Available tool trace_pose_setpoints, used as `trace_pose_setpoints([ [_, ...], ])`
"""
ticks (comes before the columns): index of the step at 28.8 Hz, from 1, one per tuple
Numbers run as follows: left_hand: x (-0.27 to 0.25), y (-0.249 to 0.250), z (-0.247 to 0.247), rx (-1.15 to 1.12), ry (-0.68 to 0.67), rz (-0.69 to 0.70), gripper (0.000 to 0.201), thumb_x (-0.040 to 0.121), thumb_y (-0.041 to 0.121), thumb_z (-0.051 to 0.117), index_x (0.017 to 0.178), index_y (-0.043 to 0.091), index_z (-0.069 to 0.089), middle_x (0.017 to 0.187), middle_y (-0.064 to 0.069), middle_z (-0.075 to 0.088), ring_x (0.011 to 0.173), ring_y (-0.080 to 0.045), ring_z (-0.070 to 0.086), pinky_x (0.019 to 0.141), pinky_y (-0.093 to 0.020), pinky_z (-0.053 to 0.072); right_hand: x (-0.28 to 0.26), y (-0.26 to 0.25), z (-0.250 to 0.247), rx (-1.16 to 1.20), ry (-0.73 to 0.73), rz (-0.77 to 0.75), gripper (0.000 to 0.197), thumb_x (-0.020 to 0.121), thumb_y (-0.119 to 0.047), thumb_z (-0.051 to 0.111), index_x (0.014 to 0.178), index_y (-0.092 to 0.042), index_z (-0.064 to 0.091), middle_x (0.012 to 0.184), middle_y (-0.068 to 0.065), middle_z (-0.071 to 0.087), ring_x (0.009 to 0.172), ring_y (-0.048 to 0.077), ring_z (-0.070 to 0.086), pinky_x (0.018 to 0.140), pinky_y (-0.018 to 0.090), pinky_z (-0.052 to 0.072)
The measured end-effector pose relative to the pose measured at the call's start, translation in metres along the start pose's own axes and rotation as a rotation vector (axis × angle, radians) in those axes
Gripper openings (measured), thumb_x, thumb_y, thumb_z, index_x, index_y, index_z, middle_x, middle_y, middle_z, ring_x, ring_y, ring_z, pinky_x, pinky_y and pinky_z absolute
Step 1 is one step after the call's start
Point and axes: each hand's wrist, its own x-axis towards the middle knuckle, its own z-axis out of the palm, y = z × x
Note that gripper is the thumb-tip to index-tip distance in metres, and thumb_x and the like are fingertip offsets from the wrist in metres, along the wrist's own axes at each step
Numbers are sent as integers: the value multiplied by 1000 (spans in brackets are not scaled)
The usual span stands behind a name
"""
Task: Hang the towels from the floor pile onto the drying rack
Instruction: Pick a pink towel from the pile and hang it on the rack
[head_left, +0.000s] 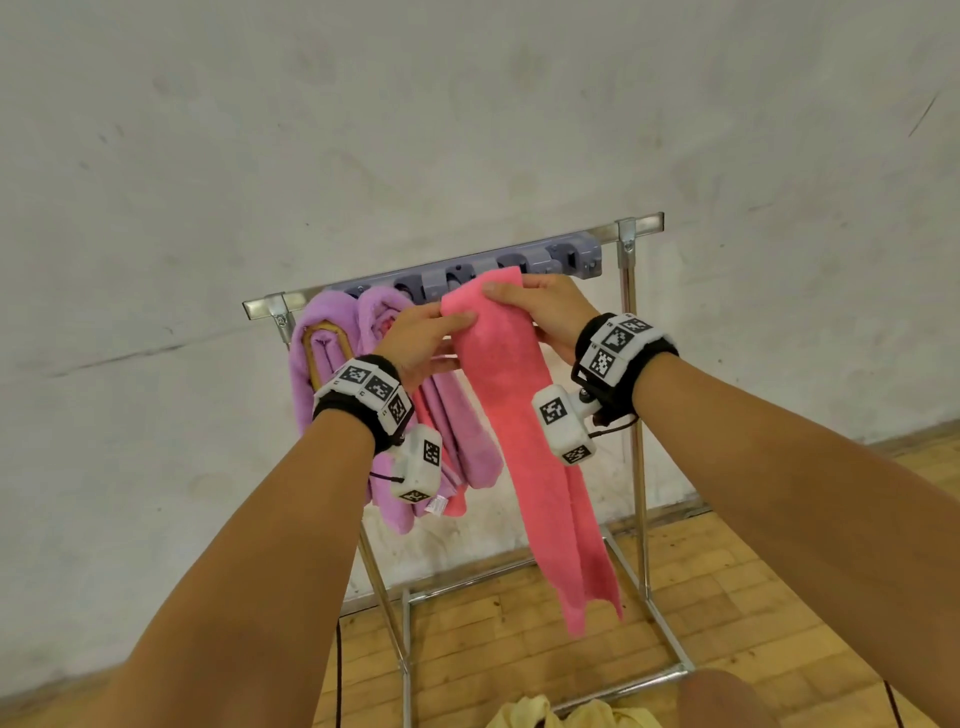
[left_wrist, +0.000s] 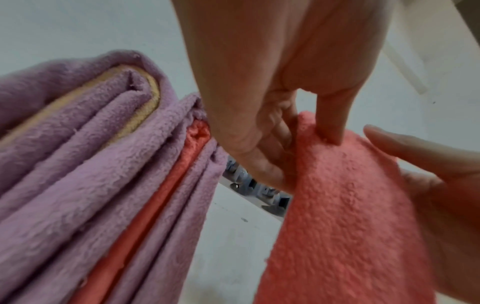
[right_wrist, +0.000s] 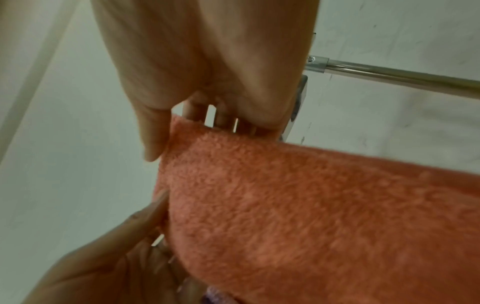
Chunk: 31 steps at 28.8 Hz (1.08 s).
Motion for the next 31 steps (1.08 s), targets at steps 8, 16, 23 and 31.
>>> trace_pose_setpoints([
  [8, 11, 7, -7, -160, 109, 144, 29, 96, 20, 61, 125, 13, 62, 114, -5, 70, 94, -17, 69, 68, -28, 57, -10, 17, -4, -24, -223, 219, 37, 87, -17, 73, 119, 0, 66, 115, 12, 72, 104, 23, 70, 82, 30, 58],
  [16, 3, -8, -2, -29, -95, -90, 44, 90, 33, 68, 130, 18, 58, 119, -6, 66, 105, -26, 66, 87, -41, 57, 2, 13, -1, 16, -10, 52, 39, 77, -23, 83, 107, -1, 72, 104, 15, 74, 98, 29, 72, 86, 41, 59],
  [23, 6, -6, -5, -52, 47, 30, 29, 93, 13, 63, 122, 7, 61, 102, -5, 68, 93, -19, 64, 70, -28, 56, -11, 10, -2, -28, -208, 209, 27, 91, -26, 66, 110, -7, 63, 97, 9, 65, 91, 23, 62, 79, 34, 52],
  [31, 5, -6, -17, -88, 36, -33, 39, 94, 27, 63, 128, 10, 54, 120, -9, 62, 107, -27, 62, 75, -36, 55, -7, 12, 1, -8, -140, 97, 33, 86, -17, 73, 117, -7, 68, 100, 3, 72, 91, 17, 68, 74, 28, 54],
])
